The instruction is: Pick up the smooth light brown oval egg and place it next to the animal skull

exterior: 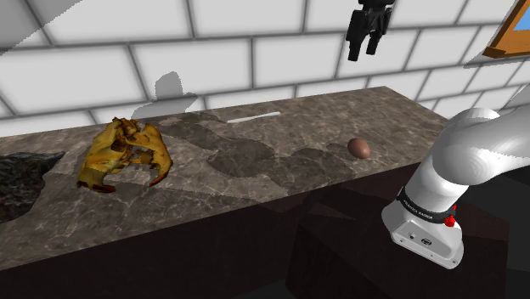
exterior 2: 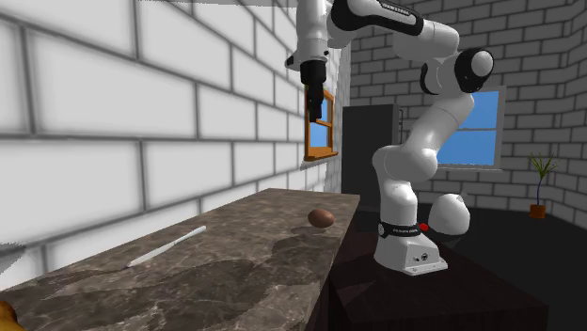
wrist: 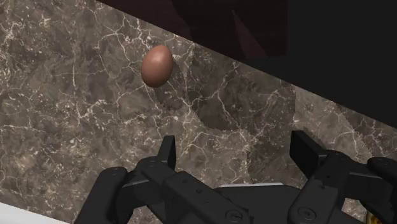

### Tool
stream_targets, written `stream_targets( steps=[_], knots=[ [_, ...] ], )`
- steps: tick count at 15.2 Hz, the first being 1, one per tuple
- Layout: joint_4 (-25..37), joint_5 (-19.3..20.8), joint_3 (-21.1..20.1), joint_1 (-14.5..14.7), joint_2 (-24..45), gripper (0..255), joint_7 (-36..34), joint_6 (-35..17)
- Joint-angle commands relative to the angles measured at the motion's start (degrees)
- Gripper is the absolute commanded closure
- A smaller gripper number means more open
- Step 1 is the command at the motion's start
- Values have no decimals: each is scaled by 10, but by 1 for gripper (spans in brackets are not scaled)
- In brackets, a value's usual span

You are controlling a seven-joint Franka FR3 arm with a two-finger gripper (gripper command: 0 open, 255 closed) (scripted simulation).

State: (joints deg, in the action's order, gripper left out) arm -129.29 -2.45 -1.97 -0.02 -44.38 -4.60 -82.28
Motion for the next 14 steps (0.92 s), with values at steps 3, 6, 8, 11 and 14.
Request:
stream_targets(
  steps=[3,6,8,11,14],
  knots=[
    [-40,9,-2,-5,-5,0,-3,-28],
    [-96,23,-5,-12,-7,0,-9,-71],
    [-132,32,-6,-18,-6,0,-13,-100],
    [-182,48,-8,-28,0,0,-20,-146],
    [-228,65,-8,-39,13,0,-29,-194]
  ],
)
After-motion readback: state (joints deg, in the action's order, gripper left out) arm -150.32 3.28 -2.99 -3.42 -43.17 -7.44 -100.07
